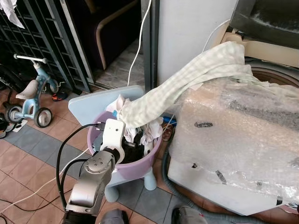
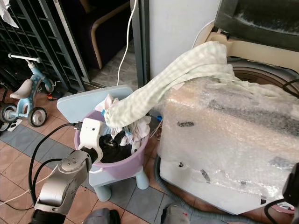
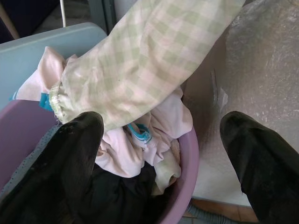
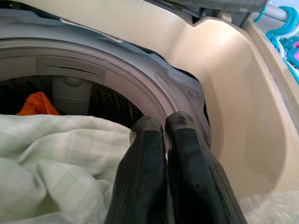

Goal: Clothes washing

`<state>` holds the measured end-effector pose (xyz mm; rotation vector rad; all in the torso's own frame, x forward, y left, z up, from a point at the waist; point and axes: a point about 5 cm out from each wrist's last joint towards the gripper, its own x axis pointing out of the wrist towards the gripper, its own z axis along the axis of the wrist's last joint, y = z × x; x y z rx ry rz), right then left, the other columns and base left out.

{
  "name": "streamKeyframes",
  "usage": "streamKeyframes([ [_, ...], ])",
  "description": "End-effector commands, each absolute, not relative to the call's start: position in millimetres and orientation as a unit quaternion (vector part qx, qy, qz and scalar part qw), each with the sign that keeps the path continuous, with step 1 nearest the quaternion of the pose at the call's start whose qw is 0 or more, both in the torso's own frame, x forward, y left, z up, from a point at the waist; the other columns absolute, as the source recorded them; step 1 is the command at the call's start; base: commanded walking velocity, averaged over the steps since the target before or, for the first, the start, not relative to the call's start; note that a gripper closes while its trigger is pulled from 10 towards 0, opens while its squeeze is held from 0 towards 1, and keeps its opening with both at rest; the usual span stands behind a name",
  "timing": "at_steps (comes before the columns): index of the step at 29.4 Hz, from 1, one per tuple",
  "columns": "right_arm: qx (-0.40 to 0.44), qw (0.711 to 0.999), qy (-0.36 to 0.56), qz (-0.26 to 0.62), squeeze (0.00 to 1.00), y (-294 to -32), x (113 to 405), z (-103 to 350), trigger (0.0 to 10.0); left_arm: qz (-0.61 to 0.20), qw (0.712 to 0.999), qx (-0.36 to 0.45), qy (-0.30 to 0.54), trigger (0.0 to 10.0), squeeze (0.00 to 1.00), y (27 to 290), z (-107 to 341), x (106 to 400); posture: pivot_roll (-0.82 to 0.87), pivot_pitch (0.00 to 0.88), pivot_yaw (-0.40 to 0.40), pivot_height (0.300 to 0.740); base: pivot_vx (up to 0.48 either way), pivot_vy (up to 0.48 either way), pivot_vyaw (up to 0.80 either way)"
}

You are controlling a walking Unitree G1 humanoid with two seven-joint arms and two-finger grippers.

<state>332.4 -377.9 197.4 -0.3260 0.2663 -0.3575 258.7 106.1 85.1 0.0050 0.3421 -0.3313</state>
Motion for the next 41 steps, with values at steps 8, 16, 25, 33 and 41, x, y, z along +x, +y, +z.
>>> streamKeyframes([
  [8, -0.168, 0.982, -0.048, 0.074, 1.00, -274, 369, 235, 10.0, -0.164, 0.970, 0.009, 0.180, 10.0, 0.00, 107, 81, 256, -0.05, 0.035, 0.028, 0.740, 0.000, 0.000, 0.00],
  [16, -0.202, 0.964, -0.146, 0.096, 1.00, -226, 374, 250, 10.0, -0.165, 0.970, 0.009, 0.177, 10.0, 0.00, 105, 82, 256, -0.04, 0.035, 0.024, 0.740, 0.000, 0.000, 0.00],
  [25, -0.123, 0.973, -0.125, 0.148, 1.00, -161, 386, 236, 10.0, -0.170, 0.969, 0.012, 0.177, 10.0, 0.00, 104, 82, 258, -0.05, 0.027, 0.029, 0.740, 0.000, 0.000, 0.00],
  [33, -0.154, 0.981, -0.014, 0.120, 0.00, -110, 405, 203, 10.0, -0.171, 0.971, 0.020, 0.168, 10.0, 0.00, 102, 86, 257, 0.00, 0.027, 0.008, 0.740, 0.000, 0.000, 0.00],
  [41, -0.339, 0.940, 0.037, 0.028, 0.00, -152, 406, 179, 10.0, -0.162, 0.970, 0.017, 0.179, 10.0, 0.00, 108, 81, 250, 0.00, 0.036, -0.008, 0.740, 0.000, 0.000, 0.00],
])
